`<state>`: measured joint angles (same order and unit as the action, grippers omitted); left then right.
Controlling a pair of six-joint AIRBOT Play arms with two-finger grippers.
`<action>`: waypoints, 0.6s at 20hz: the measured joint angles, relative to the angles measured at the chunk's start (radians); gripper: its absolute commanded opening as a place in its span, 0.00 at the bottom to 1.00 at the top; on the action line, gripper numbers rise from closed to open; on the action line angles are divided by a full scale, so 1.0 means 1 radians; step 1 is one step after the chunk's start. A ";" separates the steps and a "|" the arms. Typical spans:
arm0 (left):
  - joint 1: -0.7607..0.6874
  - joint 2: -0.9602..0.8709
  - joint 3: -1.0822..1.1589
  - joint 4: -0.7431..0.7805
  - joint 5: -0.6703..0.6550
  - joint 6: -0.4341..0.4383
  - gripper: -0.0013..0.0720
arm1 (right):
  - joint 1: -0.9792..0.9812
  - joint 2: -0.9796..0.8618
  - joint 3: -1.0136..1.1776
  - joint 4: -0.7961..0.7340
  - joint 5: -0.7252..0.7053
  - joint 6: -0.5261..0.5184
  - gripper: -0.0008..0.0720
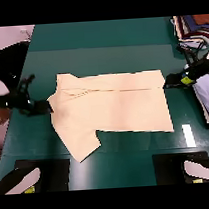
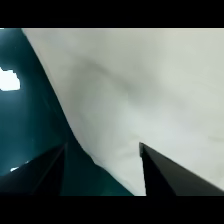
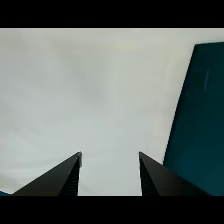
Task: Fold the shirts.
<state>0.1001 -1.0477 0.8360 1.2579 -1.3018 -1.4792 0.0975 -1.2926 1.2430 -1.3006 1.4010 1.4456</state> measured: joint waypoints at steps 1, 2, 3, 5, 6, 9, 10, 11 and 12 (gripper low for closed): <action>-0.001 0.032 -0.061 -0.013 -0.005 -0.010 0.75 | 0.000 0.019 -0.019 0.000 -0.006 0.000 0.59; -0.001 0.062 -0.119 -0.035 -0.008 -0.018 0.75 | 0.000 0.037 -0.035 0.000 -0.015 0.000 0.59; -0.001 0.081 -0.167 -0.054 -0.007 -0.024 0.75 | 0.000 0.049 -0.045 0.000 -0.019 0.000 0.59; -0.001 0.108 -0.251 -0.101 0.005 -0.032 0.75 | 0.000 0.065 -0.060 0.000 -0.026 0.000 0.59; -0.001 0.116 -0.283 -0.119 0.015 -0.035 0.75 | 0.000 0.071 -0.064 0.001 -0.028 0.000 0.59; -0.032 0.128 -0.358 -0.154 0.067 -0.039 0.75 | 0.000 0.078 -0.071 0.002 -0.027 0.000 0.59; -0.051 0.131 -0.373 -0.169 0.087 -0.042 0.75 | 0.000 0.079 -0.072 0.001 -0.023 0.000 0.59; -0.072 0.133 -0.385 -0.180 0.104 -0.048 0.68 | 0.000 0.081 -0.073 0.001 -0.017 0.000 0.59; -0.095 0.134 -0.394 -0.195 0.129 -0.061 0.35 | 0.000 0.081 -0.074 0.002 -0.006 0.000 0.59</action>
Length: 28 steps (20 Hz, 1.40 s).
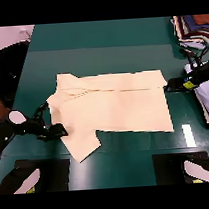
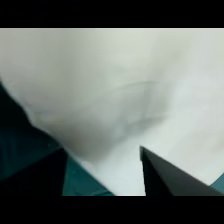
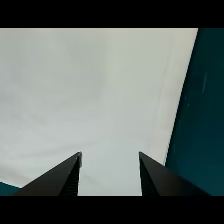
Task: Fold the shirts.
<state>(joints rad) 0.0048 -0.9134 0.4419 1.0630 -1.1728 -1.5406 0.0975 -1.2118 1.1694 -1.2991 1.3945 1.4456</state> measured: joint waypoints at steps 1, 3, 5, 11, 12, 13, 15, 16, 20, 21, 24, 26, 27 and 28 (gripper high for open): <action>-0.018 0.000 -0.010 0.002 0.030 -0.005 0.07 | 0.000 0.001 0.000 0.000 0.012 0.000 0.59; -0.039 0.000 -0.013 0.008 0.070 -0.016 0.05 | -0.013 0.003 -0.007 0.001 0.041 0.000 0.59; -0.051 0.000 -0.001 0.008 0.079 -0.023 0.05 | -0.048 0.018 -0.046 0.000 0.062 0.000 0.59; -0.062 0.000 0.085 0.001 0.060 -0.025 0.05 | -0.288 0.091 -0.349 0.002 0.072 0.000 0.79; -0.062 0.000 0.097 0.000 0.059 -0.025 0.05 | -0.332 0.096 -0.400 0.016 0.068 0.000 0.76; -0.063 0.001 0.106 0.000 0.060 -0.025 0.05 | -0.373 0.100 -0.451 0.043 0.062 -0.004 0.76; -0.063 0.001 0.117 -0.001 0.061 -0.024 0.05 | -0.425 0.105 -0.528 0.100 0.043 -0.019 0.73; -0.063 0.000 0.120 -0.001 0.062 -0.024 0.05 | -0.435 0.106 -0.556 0.123 0.033 -0.024 0.70; -0.063 0.001 0.127 -0.002 0.066 -0.023 0.05 | -0.400 0.108 -0.612 0.176 -0.019 -0.036 0.32; -0.063 0.001 0.127 -0.001 0.066 -0.023 0.05 | -0.380 0.109 -0.618 0.182 -0.030 -0.038 0.19; -0.063 0.003 0.139 0.011 0.051 -0.024 0.05 | -0.335 0.109 -0.627 0.191 -0.048 -0.046 0.03; -0.063 0.030 0.153 0.042 0.018 -0.031 0.05 | -0.323 0.113 -0.628 0.192 -0.039 -0.055 0.03; -0.063 0.057 0.159 0.066 0.000 -0.043 0.05 | -0.323 0.123 -0.629 0.194 -0.023 -0.060 0.03; -0.063 0.089 0.163 0.091 -0.022 -0.057 0.05 | -0.323 0.140 -0.628 0.194 -0.008 -0.062 0.03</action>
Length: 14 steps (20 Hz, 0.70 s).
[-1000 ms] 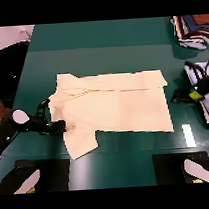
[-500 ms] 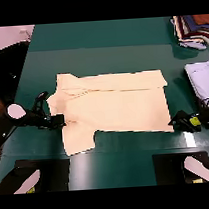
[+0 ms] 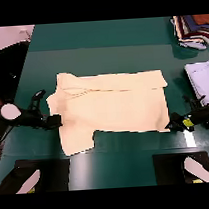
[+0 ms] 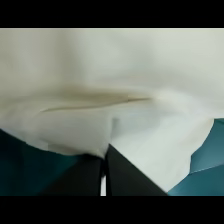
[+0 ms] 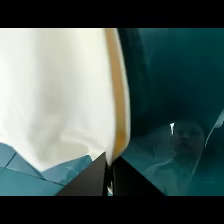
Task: Fold the shirts.
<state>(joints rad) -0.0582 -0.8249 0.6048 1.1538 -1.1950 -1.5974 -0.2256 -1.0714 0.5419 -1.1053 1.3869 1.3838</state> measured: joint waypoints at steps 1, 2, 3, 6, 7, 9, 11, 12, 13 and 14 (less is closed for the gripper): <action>0.000 0.038 0.003 0.023 -0.027 -0.014 0.05 | 0.000 0.023 0.002 0.000 0.018 -0.002 0.03; 0.000 0.074 0.005 0.039 -0.059 -0.025 0.05 | 0.000 0.054 0.006 -0.004 0.039 -0.003 0.03; 0.000 0.115 0.007 0.051 -0.102 -0.039 0.05 | 0.000 0.093 0.014 -0.018 0.064 -0.004 0.03; 0.000 0.224 0.013 0.050 -0.240 -0.086 0.05 | 0.001 0.219 0.053 -0.087 0.148 -0.001 0.03; 0.000 0.252 0.019 0.038 -0.282 -0.102 0.05 | 0.001 0.258 0.075 -0.112 0.177 0.010 0.03; 0.000 0.279 0.047 0.027 -0.311 -0.123 0.05 | 0.002 0.306 0.129 -0.137 0.208 0.027 0.03; 0.000 0.268 0.086 0.026 -0.282 -0.123 0.05 | 0.009 0.306 0.196 -0.154 0.219 0.039 0.03; 0.000 0.242 0.109 0.026 -0.245 -0.109 0.05 | 0.022 0.284 0.235 -0.157 0.214 0.043 0.03; 0.000 0.206 0.131 0.027 -0.207 -0.091 0.05 | 0.041 0.251 0.271 -0.160 0.202 0.045 0.03; 0.000 0.162 0.157 0.027 -0.159 -0.068 0.05 | 0.066 0.210 0.308 -0.164 0.180 0.045 0.03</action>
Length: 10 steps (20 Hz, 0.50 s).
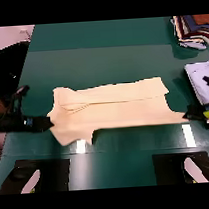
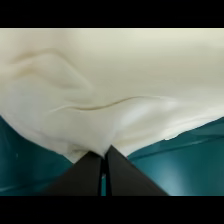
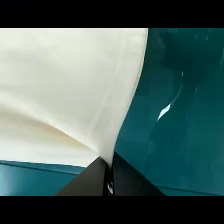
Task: Fold the shirts.
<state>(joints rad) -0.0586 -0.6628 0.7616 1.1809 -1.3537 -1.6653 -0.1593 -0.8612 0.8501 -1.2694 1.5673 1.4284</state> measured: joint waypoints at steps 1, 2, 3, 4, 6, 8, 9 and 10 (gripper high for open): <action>0.000 -0.050 0.026 0.002 0.047 0.021 0.05 | 0.029 -0.053 0.043 -0.002 -0.023 -0.001 0.03; 0.000 -0.109 0.056 0.009 0.100 0.042 0.05 | 0.057 -0.116 0.089 -0.003 -0.055 -0.002 0.03; 0.000 -0.169 0.089 0.017 0.145 0.056 0.05 | 0.080 -0.176 0.135 -0.003 -0.080 -0.003 0.03; 0.000 -0.236 0.126 0.026 0.186 0.068 0.05 | 0.102 -0.246 0.190 -0.003 -0.103 -0.003 0.03; 0.000 -0.353 0.198 0.048 0.244 0.083 0.05 | 0.134 -0.374 0.300 -0.003 -0.130 -0.005 0.03; 0.000 -0.461 0.264 0.064 0.298 0.093 0.05 | 0.153 -0.492 0.411 -0.003 -0.148 -0.006 0.03; 0.000 -0.502 0.289 0.069 0.320 0.095 0.05 | 0.159 -0.541 0.462 -0.002 -0.152 -0.006 0.03; 0.000 -0.537 0.309 0.070 0.343 0.096 0.05 | 0.162 -0.590 0.512 0.005 -0.158 -0.006 0.04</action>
<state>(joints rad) -0.0586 -1.2003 1.0710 1.2507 -1.0103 -1.5692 0.0025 -1.4513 1.3617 -1.2644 1.4097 1.4223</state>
